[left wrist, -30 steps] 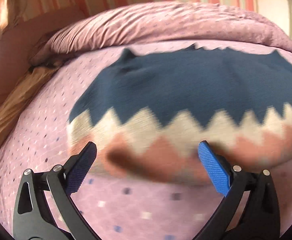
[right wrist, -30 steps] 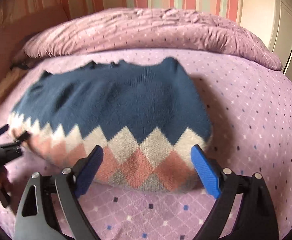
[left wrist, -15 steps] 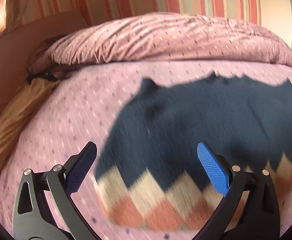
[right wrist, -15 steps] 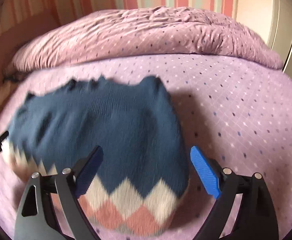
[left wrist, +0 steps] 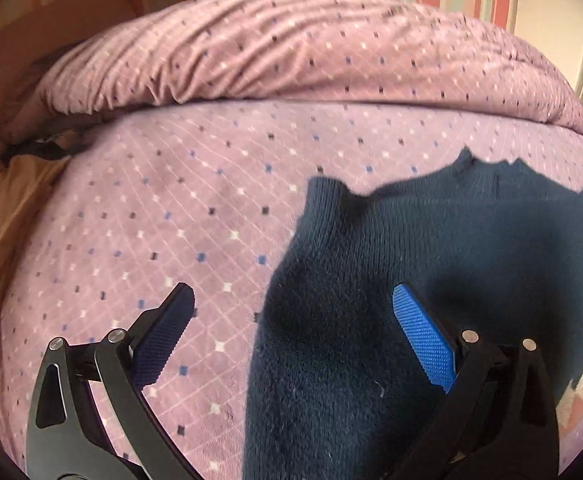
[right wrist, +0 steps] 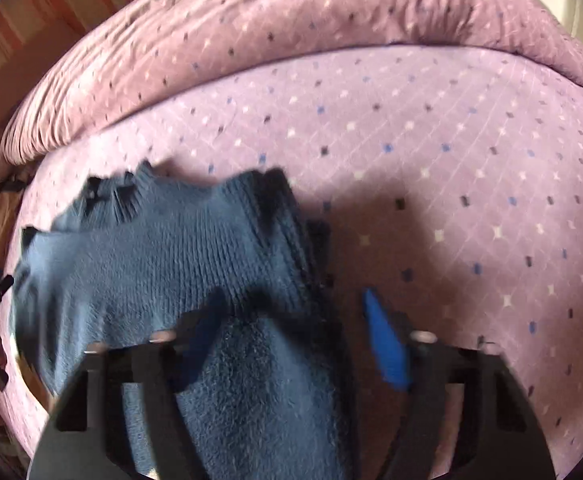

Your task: Fold small clothes

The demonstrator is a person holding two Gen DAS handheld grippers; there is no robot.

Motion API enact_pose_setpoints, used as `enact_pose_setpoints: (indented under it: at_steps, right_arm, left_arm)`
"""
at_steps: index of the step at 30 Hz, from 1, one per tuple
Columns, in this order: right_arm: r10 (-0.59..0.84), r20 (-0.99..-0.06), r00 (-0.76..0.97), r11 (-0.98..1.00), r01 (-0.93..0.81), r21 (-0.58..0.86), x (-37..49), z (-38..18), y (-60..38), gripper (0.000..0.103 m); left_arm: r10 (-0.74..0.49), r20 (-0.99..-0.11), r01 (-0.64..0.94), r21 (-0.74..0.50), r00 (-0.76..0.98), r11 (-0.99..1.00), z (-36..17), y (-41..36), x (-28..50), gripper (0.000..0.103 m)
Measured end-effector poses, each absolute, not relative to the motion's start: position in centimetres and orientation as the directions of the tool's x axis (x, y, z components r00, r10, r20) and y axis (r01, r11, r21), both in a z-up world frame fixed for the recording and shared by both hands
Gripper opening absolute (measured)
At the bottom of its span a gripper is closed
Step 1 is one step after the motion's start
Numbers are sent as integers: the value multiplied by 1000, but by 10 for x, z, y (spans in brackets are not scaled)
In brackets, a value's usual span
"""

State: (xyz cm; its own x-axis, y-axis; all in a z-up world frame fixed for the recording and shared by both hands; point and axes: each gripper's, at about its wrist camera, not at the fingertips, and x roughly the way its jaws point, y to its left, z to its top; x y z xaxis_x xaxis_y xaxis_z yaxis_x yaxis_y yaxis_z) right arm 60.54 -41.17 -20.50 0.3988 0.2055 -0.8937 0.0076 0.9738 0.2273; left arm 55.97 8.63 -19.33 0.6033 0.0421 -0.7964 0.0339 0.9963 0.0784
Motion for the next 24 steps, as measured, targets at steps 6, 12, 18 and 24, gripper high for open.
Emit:
enact_pose_setpoints:
  at_steps: [6, 12, 18, 24]
  right_arm:
    - [164, -860, 483, 986, -62, 153, 599, -188, -398, 14]
    - [154, -840, 521, 988, -72, 136, 601, -176, -395, 14]
    - [186, -834, 520, 982, -81, 168, 607, -170, -396, 14]
    - [203, -825, 527, 979, -83, 188, 608, -172, -395, 14]
  left_arm:
    - [24, -813, 39, 57, 582, 998, -205, 89, 572, 99]
    - [-48, -819, 100, 11, 572, 995, -209, 78, 590, 99]
    - [-53, -836, 126, 20, 547, 992, -220, 67, 611, 96]
    - [-56, -835, 135, 22, 547, 991, -223, 62, 619, 43]
